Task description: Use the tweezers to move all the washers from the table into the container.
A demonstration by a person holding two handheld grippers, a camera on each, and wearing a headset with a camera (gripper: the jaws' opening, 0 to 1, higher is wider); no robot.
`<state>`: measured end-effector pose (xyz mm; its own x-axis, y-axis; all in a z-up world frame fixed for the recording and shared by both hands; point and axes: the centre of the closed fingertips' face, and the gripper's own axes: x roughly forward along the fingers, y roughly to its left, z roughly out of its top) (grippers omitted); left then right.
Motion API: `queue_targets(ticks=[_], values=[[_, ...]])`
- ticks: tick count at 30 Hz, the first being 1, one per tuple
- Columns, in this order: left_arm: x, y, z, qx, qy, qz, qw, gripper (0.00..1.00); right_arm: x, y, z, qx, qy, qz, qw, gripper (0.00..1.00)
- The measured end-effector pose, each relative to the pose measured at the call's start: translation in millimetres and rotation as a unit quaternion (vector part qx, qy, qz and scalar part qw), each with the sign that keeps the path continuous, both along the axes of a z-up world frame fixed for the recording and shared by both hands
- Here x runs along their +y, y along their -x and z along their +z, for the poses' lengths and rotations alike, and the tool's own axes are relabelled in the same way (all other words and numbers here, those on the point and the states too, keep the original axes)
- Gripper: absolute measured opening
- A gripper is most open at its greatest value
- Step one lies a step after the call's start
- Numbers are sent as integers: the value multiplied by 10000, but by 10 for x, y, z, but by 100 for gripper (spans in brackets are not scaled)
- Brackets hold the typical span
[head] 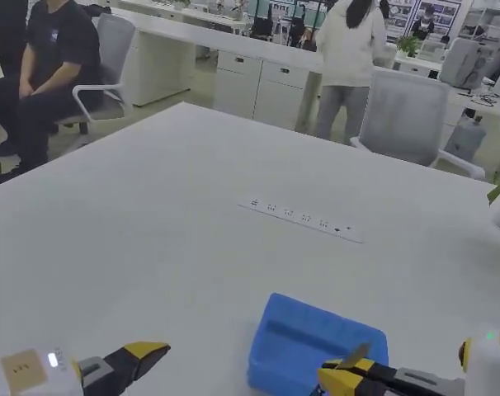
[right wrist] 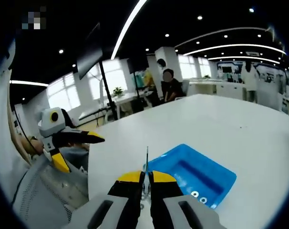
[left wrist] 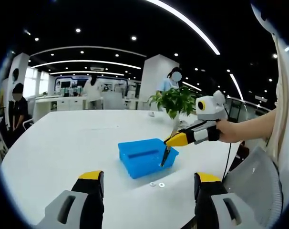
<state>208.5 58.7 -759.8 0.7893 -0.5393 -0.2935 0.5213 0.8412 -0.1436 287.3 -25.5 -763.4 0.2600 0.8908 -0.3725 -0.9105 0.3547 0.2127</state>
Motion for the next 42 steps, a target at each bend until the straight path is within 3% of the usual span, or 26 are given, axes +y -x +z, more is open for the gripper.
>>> queue_targets(ticks=[7, 17, 22, 25, 33, 42], values=[[2, 3, 1, 0, 8, 12, 10000, 78, 30, -109, 188, -186, -95, -5, 9998, 2], [-1, 5, 2, -8, -2, 6, 10000, 78, 17, -369, 247, -251, -83, -254, 9993, 2], [-1, 5, 4, -9, 7, 8, 10000, 78, 4, -496, 166, -151, 22, -383, 9991, 2], [-1, 8, -1, 3, -1, 8, 10000, 78, -30, -604, 16, 280, 85, -651, 9975, 2], [10, 5, -3, 11, -4, 23, 10000, 78, 2, -735, -113, 449, 216, -783, 9957, 2], [14, 2, -19, 35, -34, 21, 10000, 78, -10, -846, -360, 602, 566, -847, 9930, 2]])
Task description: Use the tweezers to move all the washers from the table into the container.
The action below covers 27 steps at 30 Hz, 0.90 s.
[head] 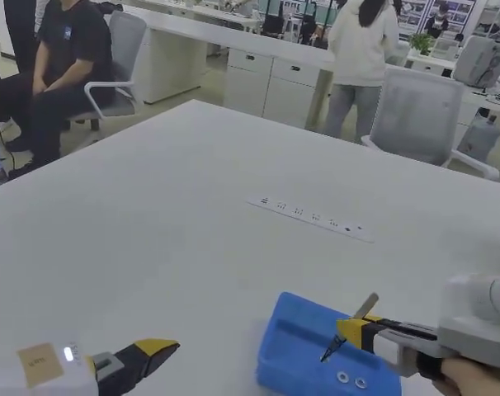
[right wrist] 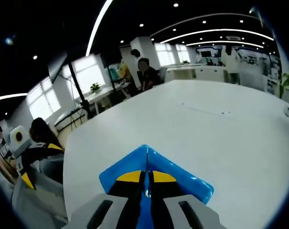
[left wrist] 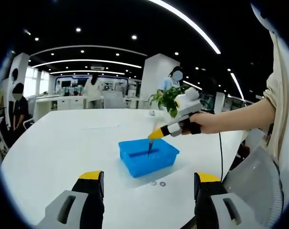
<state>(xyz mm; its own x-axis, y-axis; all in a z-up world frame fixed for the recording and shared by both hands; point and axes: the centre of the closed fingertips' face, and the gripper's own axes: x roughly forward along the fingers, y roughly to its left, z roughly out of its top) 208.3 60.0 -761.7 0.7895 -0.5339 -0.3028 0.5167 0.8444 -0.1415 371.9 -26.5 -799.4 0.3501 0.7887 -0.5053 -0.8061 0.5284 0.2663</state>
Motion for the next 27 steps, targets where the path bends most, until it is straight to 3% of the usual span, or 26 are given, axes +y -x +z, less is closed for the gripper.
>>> queue_targets(ticks=[13, 27], values=[[-6, 0, -14, 28, -22, -19, 10000, 78, 4, 23, -149, -10, 330, 162, 9993, 2], [-8, 3, -23, 39, -37, -36, 10000, 78, 39, 91, -126, -200, 313, 376, 9986, 3]])
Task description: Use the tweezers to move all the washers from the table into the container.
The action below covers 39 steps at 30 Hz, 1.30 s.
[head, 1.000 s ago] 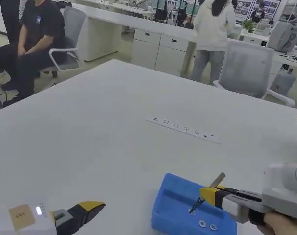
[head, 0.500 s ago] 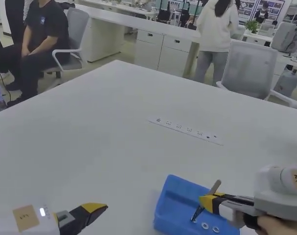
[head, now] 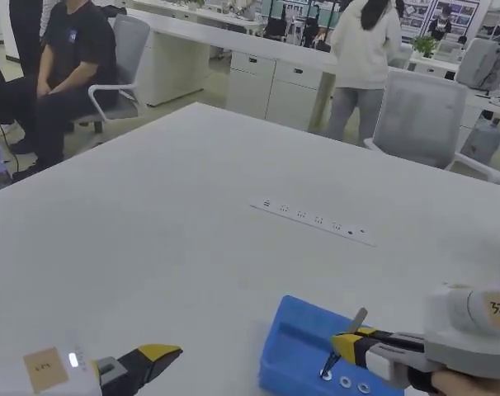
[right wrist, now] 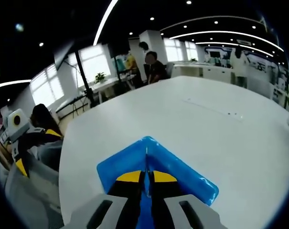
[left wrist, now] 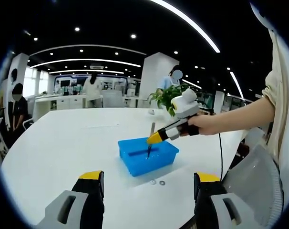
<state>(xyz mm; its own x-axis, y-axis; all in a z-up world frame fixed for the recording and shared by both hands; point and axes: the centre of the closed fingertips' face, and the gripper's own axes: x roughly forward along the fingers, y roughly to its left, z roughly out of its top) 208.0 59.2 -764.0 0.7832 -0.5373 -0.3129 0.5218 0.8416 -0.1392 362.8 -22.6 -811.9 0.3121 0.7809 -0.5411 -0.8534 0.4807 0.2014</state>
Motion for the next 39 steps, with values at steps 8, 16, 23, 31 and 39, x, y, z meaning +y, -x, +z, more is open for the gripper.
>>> queue_targets(ticks=[8, 16, 23, 31, 39], values=[[9, -3, 1, -11, -10, 17, 10000, 78, 3, 44, 156, -156, -232, -37, 9996, 3], [3, 0, 9, -22, 7, 13, 10000, 78, 2, 168, 413, -298, -593, -26, 9978, 3], [-13, 9, 5, -15, -5, -23, 10000, 77, 30, 326, 568, -347, -827, 74, 9959, 3], [-22, 12, 4, -17, -18, -44, 10000, 77, 89, 560, 556, -223, -983, 312, 9944, 3], [-23, 13, 0, -9, -19, -49, 10000, 77, 134, 766, 378, 58, -914, 530, 9944, 3]])
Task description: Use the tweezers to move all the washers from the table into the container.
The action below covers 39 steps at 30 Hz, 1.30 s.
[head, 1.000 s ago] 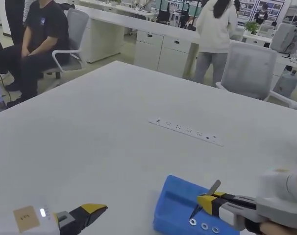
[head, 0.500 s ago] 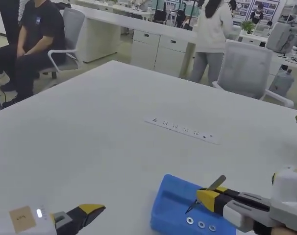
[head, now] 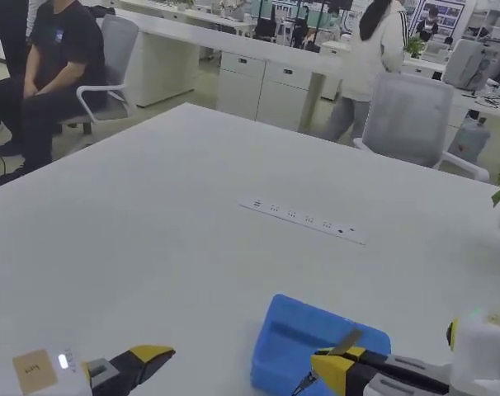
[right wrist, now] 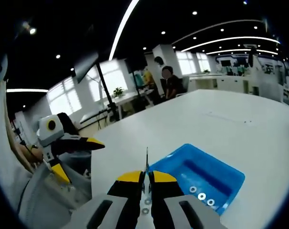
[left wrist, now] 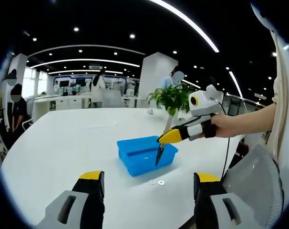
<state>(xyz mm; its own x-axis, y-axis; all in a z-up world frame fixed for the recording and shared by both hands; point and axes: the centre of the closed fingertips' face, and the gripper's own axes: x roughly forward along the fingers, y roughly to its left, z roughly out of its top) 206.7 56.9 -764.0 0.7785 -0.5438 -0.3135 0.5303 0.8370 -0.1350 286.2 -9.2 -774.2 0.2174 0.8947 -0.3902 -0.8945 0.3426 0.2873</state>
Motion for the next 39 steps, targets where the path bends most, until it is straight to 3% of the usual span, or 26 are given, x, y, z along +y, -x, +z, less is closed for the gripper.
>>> queue_targets(ticks=[11, 26, 32, 39], values=[[-9, 4, -8, 25, 5, -23, 10000, 77, 1, 169, -315, 292, 337, 204, 9988, 3], [-5, 8, -16, 47, -20, -37, 10000, 77, -28, 232, -450, 306, 558, 288, 9976, 3], [-5, 9, -21, 49, -32, -42, 10000, 77, -13, 273, -464, 113, 675, 421, 9968, 3], [-8, 12, -28, 56, -53, -55, 10000, 76, 32, 394, -463, -518, 935, 903, 9902, 3]])
